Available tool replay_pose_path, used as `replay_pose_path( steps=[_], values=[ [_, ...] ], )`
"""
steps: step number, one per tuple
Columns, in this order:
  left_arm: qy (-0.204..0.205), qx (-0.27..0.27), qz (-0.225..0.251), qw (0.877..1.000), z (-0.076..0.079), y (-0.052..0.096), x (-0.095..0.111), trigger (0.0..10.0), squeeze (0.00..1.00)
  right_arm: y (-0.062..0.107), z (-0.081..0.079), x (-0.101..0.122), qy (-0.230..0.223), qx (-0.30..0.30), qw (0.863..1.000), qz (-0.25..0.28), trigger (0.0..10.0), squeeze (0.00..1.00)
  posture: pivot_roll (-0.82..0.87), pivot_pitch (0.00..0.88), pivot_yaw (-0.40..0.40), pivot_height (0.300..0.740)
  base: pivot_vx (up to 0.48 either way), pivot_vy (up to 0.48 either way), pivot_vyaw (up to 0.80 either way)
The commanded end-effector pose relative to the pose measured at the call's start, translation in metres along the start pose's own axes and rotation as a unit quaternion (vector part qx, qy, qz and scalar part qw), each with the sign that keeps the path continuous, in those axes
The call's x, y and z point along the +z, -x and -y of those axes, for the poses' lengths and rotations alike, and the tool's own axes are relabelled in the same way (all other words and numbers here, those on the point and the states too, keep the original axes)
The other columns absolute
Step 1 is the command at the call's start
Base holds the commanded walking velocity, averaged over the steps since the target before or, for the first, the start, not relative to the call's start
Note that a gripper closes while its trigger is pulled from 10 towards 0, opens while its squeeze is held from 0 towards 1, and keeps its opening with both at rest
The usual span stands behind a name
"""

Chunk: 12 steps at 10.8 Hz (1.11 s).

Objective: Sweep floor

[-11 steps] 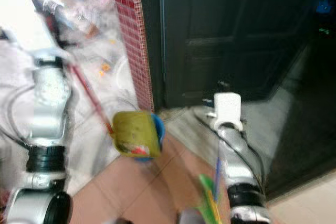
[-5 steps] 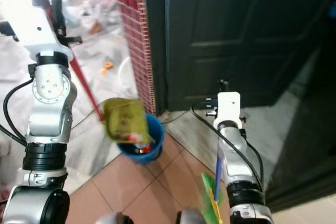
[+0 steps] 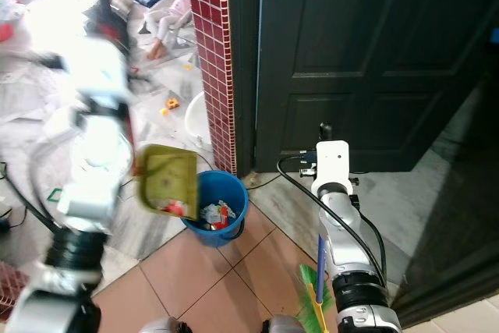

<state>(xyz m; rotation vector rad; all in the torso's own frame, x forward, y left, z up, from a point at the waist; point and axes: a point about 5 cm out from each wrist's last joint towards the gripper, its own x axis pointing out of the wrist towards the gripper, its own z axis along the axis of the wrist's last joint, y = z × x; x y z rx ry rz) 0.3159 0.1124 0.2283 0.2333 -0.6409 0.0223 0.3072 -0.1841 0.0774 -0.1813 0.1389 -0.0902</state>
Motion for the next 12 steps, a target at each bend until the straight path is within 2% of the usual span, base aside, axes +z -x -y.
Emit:
replay_pose_path(
  steps=[1,3,4,5,7,8,10,12],
  values=[
    [0.016,-0.041,0.027,0.999,0.015,0.003,0.006,10.0,0.00,-0.004,-0.002,0.010,-0.005,0.001,1.000,0.022,10.0,0.00,-0.13,0.000,0.037,0.740,0.000,0.000,0.00],
    [0.035,-0.107,0.027,0.993,0.039,0.015,0.004,10.0,0.00,-0.002,-0.002,0.008,-0.005,0.002,1.000,0.021,10.0,0.00,-0.12,0.000,0.037,0.740,0.000,0.000,0.00],
    [0.045,-0.153,0.041,0.986,0.051,0.021,0.007,10.0,0.00,-0.002,-0.002,0.008,-0.005,0.002,1.000,0.021,10.0,0.00,-0.12,0.000,0.036,0.740,0.000,0.000,0.00],
    [0.038,-0.204,0.072,0.976,0.063,0.027,0.013,10.0,0.00,-0.002,-0.003,0.009,-0.005,0.003,1.000,0.021,10.0,0.00,-0.12,0.000,0.035,0.740,0.000,0.000,0.00],
    [0.014,-0.242,0.125,0.962,0.072,0.027,0.027,10.0,0.00,-0.003,-0.003,0.009,-0.005,0.003,1.000,0.023,10.0,0.00,-0.12,0.000,0.035,0.740,0.000,0.000,0.00],
    [0.015,-0.243,0.128,0.961,0.072,0.025,0.029,10.0,0.00,-0.003,-0.003,0.009,-0.005,0.004,1.000,0.023,10.0,0.00,-0.12,0.000,0.035,0.740,0.000,0.000,0.00],
    [0.036,-0.216,0.142,0.965,0.067,0.010,0.047,10.0,0.00,-0.002,-0.003,0.009,-0.005,0.003,1.000,0.022,10.0,0.00,-0.12,0.000,0.036,0.740,0.000,0.000,0.00],
    [0.082,-0.162,0.123,0.976,0.055,-0.008,0.055,10.0,0.00,-0.002,-0.003,0.008,-0.004,0.005,1.000,0.021,10.0,0.00,-0.12,0.000,0.035,0.740,0.000,0.000,0.00]
  ],
)
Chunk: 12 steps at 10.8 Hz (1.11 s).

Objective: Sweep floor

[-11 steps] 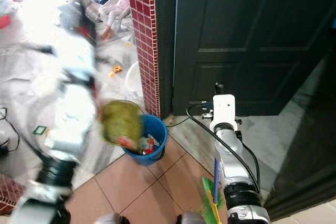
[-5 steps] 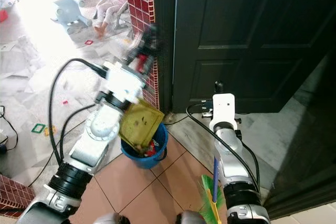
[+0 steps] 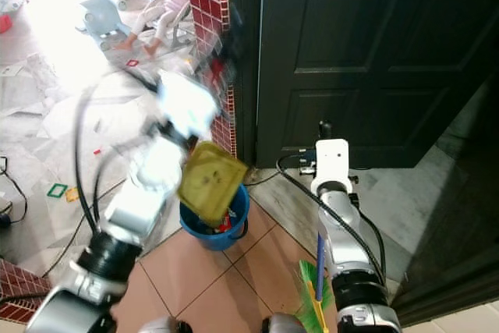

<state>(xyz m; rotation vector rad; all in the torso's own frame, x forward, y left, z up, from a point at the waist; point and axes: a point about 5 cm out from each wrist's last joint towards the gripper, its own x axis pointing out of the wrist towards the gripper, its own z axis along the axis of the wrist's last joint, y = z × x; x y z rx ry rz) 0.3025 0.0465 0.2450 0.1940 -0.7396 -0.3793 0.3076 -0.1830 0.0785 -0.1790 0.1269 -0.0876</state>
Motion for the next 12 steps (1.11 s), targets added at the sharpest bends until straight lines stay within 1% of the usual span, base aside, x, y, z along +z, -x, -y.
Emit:
replay_pose_path(
  steps=[1,2,3,4,5,7,8,9,10,11,12],
  values=[
    [0.005,0.038,0.051,0.998,-0.016,-0.013,0.023,10.0,0.00,-0.002,-0.003,0.006,-0.003,0.004,1.000,0.015,10.0,0.00,-0.12,0.000,0.034,0.740,0.000,0.000,0.00],
    [-0.001,0.071,0.060,0.996,-0.032,-0.020,0.030,10.0,0.00,-0.002,-0.004,0.007,-0.004,0.005,1.000,0.016,10.0,0.00,-0.11,0.000,0.035,0.740,0.000,0.000,0.00],
    [-0.003,0.091,0.063,0.994,-0.042,-0.024,0.034,10.0,0.00,-0.003,-0.004,0.007,-0.004,0.006,1.000,0.016,10.0,0.00,-0.11,0.000,0.034,0.740,0.000,0.000,0.00],
    [-0.009,0.103,0.063,0.993,-0.048,-0.027,0.036,10.0,0.00,-0.003,-0.004,0.008,-0.003,0.006,1.000,0.016,10.0,0.00,-0.11,0.000,0.034,0.740,0.000,0.000,0.00],
    [-0.039,0.116,0.069,0.990,-0.062,-0.032,0.041,10.0,0.00,-0.004,-0.004,0.009,-0.002,0.008,1.000,0.018,10.0,0.00,-0.10,0.000,0.033,0.740,0.000,0.000,0.00],
    [-0.077,0.143,0.072,0.984,-0.079,-0.035,0.049,10.0,0.00,-0.004,-0.004,0.009,-0.001,0.008,1.000,0.019,10.0,0.00,-0.07,0.000,0.034,0.740,0.000,0.000,0.00],
    [-0.106,0.164,0.072,0.978,-0.091,-0.033,0.054,10.0,0.00,-0.003,-0.004,0.008,0.000,0.009,1.000,0.018,10.0,0.00,-0.07,0.000,0.034,0.740,0.000,0.000,0.00],
    [-0.119,0.175,0.066,0.975,-0.097,-0.031,0.053,10.0,0.00,-0.003,-0.004,0.008,0.000,0.009,1.000,0.018,10.0,0.00,-0.06,0.000,0.033,0.740,0.000,0.000,0.00],
    [-0.140,0.198,0.045,0.969,-0.111,-0.021,0.047,10.0,0.00,-0.002,-0.006,0.006,-0.002,0.011,1.000,0.016,10.0,0.00,-0.06,0.000,0.035,0.740,0.000,0.000,0.00],
    [-0.153,0.211,0.031,0.965,-0.116,-0.015,0.043,10.0,0.00,-0.002,-0.007,0.006,-0.002,0.011,1.000,0.015,10.0,0.00,-0.06,0.000,0.034,0.740,0.000,0.000,0.00],
    [-0.169,0.241,-0.011,0.956,-0.128,0.001,0.031,10.0,0.00,-0.002,-0.007,0.005,-0.003,0.011,1.000,0.015,10.0,0.00,-0.07,0.000,0.035,0.740,0.000,0.000,0.00]
  ],
)
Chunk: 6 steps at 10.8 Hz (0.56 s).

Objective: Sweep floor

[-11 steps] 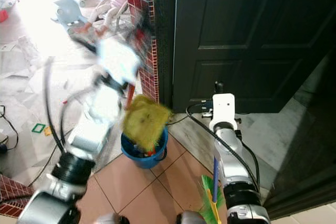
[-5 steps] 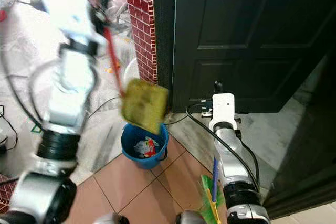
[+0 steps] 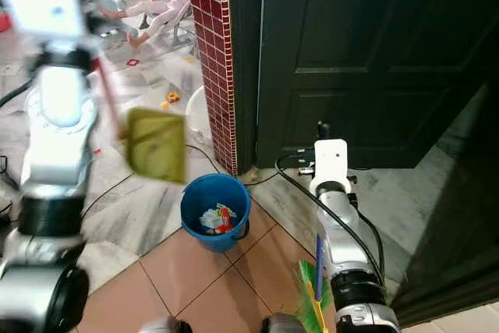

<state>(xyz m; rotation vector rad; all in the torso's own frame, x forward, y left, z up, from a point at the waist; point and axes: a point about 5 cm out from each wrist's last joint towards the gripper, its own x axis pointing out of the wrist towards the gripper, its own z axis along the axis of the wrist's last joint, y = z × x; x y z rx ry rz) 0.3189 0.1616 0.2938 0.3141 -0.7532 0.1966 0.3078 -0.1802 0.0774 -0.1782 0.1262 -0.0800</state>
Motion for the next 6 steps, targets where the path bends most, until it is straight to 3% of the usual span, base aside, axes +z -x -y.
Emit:
replay_pose_path(
  steps=[1,3,4,6],
  values=[
    [-0.025,0.026,0.002,0.999,-0.014,0.003,0.001,10.0,0.00,-0.002,-0.004,0.005,-0.003,0.007,1.000,0.013,10.0,0.00,-0.07,0.000,0.036,0.740,0.000,0.000,0.00],
    [-0.062,0.030,-0.017,0.997,-0.022,0.014,-0.010,10.0,0.00,-0.001,-0.002,0.002,-0.003,0.005,1.000,0.009,10.0,0.00,-0.06,0.000,0.034,0.740,0.000,0.000,0.00],
    [-0.093,0.036,-0.053,0.994,-0.027,0.028,-0.025,10.0,0.00,0.000,-0.003,0.001,-0.004,0.006,1.000,0.007,10.0,0.00,-0.06,0.000,0.033,0.740,0.000,0.000,0.00],
    [-0.114,0.011,-0.101,0.988,-0.024,0.049,-0.046,10.0,0.00,0.000,-0.004,-0.001,-0.006,0.008,1.000,0.005,10.0,0.00,-0.06,0.000,0.031,0.740,0.000,0.000,0.00]
  ],
)
